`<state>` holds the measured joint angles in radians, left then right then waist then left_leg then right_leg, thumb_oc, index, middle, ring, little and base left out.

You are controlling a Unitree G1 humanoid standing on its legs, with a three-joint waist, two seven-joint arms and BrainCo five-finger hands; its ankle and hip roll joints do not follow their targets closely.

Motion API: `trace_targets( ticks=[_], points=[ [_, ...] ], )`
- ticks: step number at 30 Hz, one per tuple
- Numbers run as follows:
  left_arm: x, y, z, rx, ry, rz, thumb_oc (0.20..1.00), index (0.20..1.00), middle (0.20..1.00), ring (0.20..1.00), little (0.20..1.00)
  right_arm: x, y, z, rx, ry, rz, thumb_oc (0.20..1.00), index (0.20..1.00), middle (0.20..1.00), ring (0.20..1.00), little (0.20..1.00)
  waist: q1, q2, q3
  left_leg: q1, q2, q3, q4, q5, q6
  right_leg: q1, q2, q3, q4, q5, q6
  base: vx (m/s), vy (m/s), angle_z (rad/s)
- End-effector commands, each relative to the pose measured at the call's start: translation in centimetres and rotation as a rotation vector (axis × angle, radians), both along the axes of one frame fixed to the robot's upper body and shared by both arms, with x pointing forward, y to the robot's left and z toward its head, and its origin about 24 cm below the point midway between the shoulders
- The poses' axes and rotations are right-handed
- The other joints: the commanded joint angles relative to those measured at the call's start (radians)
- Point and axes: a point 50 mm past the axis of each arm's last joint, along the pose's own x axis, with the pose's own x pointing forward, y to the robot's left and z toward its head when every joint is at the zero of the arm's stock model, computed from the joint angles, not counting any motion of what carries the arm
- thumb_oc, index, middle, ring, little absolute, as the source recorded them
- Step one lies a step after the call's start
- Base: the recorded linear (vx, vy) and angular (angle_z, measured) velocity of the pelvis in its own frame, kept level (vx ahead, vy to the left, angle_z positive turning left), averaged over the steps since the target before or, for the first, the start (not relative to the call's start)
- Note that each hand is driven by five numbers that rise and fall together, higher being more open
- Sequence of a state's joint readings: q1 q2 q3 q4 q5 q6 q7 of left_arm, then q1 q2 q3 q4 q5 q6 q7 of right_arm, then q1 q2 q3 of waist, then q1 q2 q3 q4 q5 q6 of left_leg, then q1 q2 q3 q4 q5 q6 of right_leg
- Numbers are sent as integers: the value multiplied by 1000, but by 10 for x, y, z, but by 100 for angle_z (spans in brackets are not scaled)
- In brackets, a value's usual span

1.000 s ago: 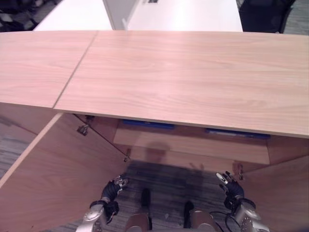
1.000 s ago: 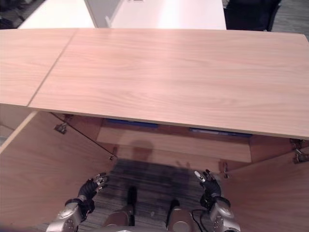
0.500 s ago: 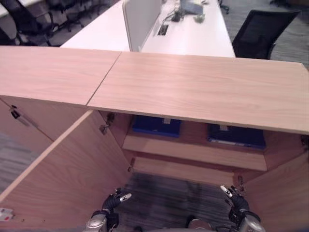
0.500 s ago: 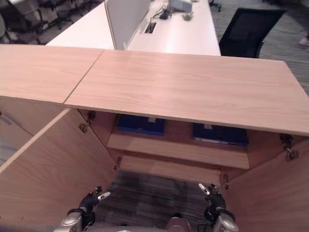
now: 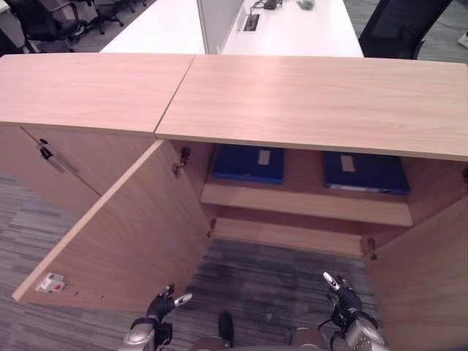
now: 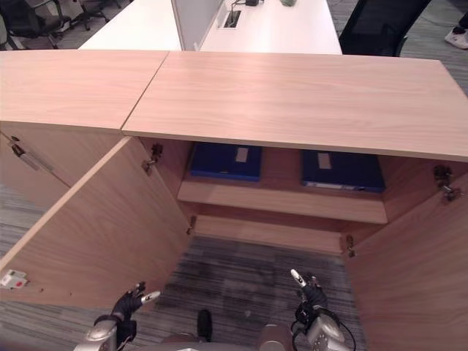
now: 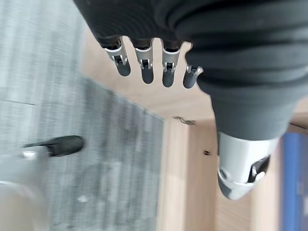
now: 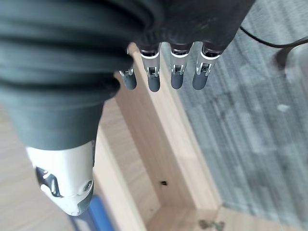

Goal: Put the empty folder in the office cabinet

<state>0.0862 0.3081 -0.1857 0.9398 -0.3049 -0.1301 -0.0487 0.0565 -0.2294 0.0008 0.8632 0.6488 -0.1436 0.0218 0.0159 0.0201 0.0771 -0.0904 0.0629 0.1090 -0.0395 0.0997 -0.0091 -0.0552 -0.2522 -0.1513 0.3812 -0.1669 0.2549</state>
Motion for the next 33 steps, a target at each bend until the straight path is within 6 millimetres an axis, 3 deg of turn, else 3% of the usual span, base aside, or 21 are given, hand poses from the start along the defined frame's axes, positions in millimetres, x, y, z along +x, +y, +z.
trace_targets(
  ticks=[1,3,8,11,17,21,22,25,27,28,30,31,33],
  points=[
    [18,5,10,19,-88,0,1000,1000,1000,1000,1000,13,-1,11,-1,-86,-15,1000,1000,1000,1000,1000,-7,-44,-41,4,-45,7,-7,-79,-34,111,36,-16,-250,152,-44,-39,-49,-47],
    [16,4,9,16,-84,4,1000,1000,1000,1000,1000,15,-1,13,-6,-97,0,1000,1000,1000,1000,1000,-8,-41,-48,10,-32,10,-15,-72,-45,129,54,-16,-316,111,-54,-64,-116,-29],
    [17,3,9,15,-88,13,1000,1000,1000,1000,1000,16,0,13,-9,-98,18,1000,1000,1000,1000,1000,-12,-39,-39,8,-16,6,-10,-55,-58,135,72,-19,-341,99,-67,-59,-104,-5],
    [18,1,8,0,-88,44,1000,1000,1000,1000,1000,13,-1,11,-11,-77,31,1000,1000,1000,1000,1000,-10,-41,-6,-14,16,-20,37,-40,-80,147,103,-31,-341,72,-97,-101,-143,13],
    [25,-5,10,-20,-109,53,1000,1000,1000,1000,1000,18,-9,15,-29,-86,20,1000,1000,1000,1000,1000,-1,-53,34,-96,30,-42,171,-49,-97,135,104,-62,-302,61,-119,-126,-24,29],
    [15,-5,4,-26,-69,65,1000,1000,1000,1000,1000,16,-12,15,-26,-85,20,1000,1000,1000,1000,1000,-32,-66,11,-12,80,94,261,-164,-80,102,55,-168,-235,58,-142,-97,100,71],
    [12,-9,2,-35,-58,56,1000,1000,1000,1000,1000,13,-12,14,-20,-77,11,1000,1000,1000,1000,1000,-37,-57,-5,5,82,122,226,-160,-79,104,52,-209,-235,64,-134,55,210,138],
    [12,-7,2,-17,-50,34,1000,1000,1000,1000,1000,13,-8,12,-14,-64,13,1000,1000,1000,1000,1000,-19,-63,-9,13,49,92,196,-166,-80,133,23,-257,-219,88,-110,86,159,180],
    [14,-5,4,-7,-59,14,1000,1000,1000,1000,1000,16,-4,13,-3,-76,16,1000,1000,1000,1000,1000,-2,-62,-9,28,11,48,148,-174,-49,110,-18,-277,-119,131,-89,81,278,88],
    [15,-1,6,11,-58,11,1000,1000,1000,1000,1000,20,0,13,-2,-80,34,1000,1000,1000,1000,1000,5,-61,7,36,-15,14,148,-184,-27,81,-54,-259,-27,197,-58,59,236,88],
    [15,5,6,27,-57,30,1000,1000,1000,1000,1000,21,5,12,15,-83,29,1000,1000,1000,1000,1000,5,-57,19,46,-27,-45,149,-188,-18,47,-48,-177,26,234,-37,81,54,107],
    [17,8,7,35,-67,61,1000,1000,1000,1000,1000,21,9,11,30,-86,27,1000,1000,1000,1000,1000,2,-51,22,63,-26,-104,134,-190,-22,22,-10,-67,-11,197,-53,169,-55,113],
    [17,13,8,42,-71,84,1000,1000,1000,1000,1000,20,11,12,40,-97,27,1000,1000,1000,1000,1000,-12,-47,22,80,-24,-161,117,-188,-35,-1,41,20,-113,129,-74,245,-95,96]
  ],
)
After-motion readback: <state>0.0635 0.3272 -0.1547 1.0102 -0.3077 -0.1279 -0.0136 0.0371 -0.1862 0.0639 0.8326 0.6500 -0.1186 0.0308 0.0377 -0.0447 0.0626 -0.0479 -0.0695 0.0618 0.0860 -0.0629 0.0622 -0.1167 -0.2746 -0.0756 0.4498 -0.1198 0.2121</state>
